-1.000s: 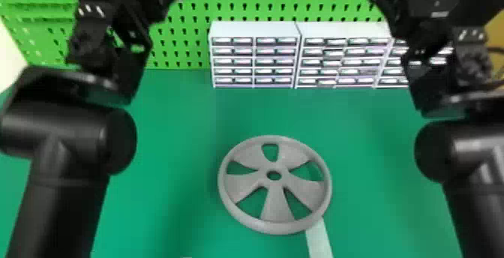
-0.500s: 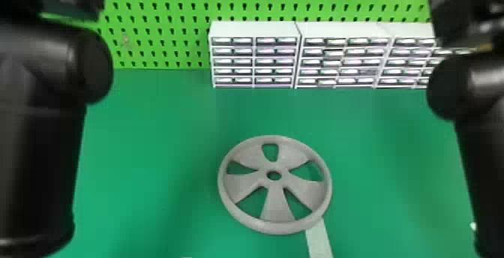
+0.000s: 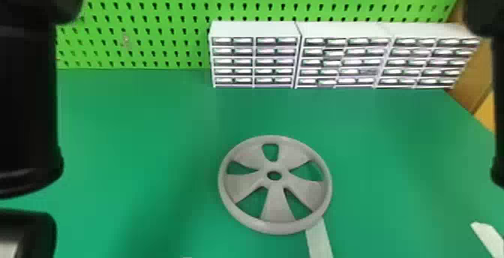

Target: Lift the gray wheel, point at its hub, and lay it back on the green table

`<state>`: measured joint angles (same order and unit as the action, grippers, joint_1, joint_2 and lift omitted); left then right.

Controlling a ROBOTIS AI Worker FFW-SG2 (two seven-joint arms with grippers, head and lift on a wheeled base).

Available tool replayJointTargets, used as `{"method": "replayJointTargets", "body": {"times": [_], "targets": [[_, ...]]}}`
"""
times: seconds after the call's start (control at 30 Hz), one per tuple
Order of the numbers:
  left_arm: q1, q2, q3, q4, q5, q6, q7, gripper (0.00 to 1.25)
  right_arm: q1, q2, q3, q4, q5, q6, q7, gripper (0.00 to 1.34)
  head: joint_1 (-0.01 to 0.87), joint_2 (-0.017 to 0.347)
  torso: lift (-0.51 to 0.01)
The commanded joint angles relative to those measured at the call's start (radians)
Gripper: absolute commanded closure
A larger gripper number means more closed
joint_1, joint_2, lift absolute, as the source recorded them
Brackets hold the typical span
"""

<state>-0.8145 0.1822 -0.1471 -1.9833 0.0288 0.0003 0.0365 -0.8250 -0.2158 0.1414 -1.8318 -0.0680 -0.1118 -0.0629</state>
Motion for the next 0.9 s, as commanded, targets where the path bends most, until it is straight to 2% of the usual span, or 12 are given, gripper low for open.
{"method": "replayJointTargets", "body": {"times": [0.0,0.2,0.4,0.87], "targets": [[-0.045,0.011,-0.006,-0.020,-0.024,-0.006,0.002,0.00,-0.054,-0.004,0.020,-0.006,0.014,-0.032,-0.003,0.18,0.692,0.048,-0.093],[-0.074,0.017,0.003,-0.052,-0.049,-0.016,0.013,0.00,-0.114,-0.004,0.027,-0.018,0.045,-0.037,-0.014,0.18,0.692,0.048,-0.093],[-0.109,0.030,0.020,-0.086,-0.081,-0.017,0.020,0.00,-0.149,-0.016,0.024,-0.037,0.089,-0.040,-0.051,0.18,0.692,0.048,-0.093],[-0.086,0.033,0.061,-0.109,-0.078,-0.054,0.042,0.00,-0.140,-0.030,-0.009,-0.047,0.108,-0.040,-0.063,0.19,0.692,0.048,-0.093]]}}
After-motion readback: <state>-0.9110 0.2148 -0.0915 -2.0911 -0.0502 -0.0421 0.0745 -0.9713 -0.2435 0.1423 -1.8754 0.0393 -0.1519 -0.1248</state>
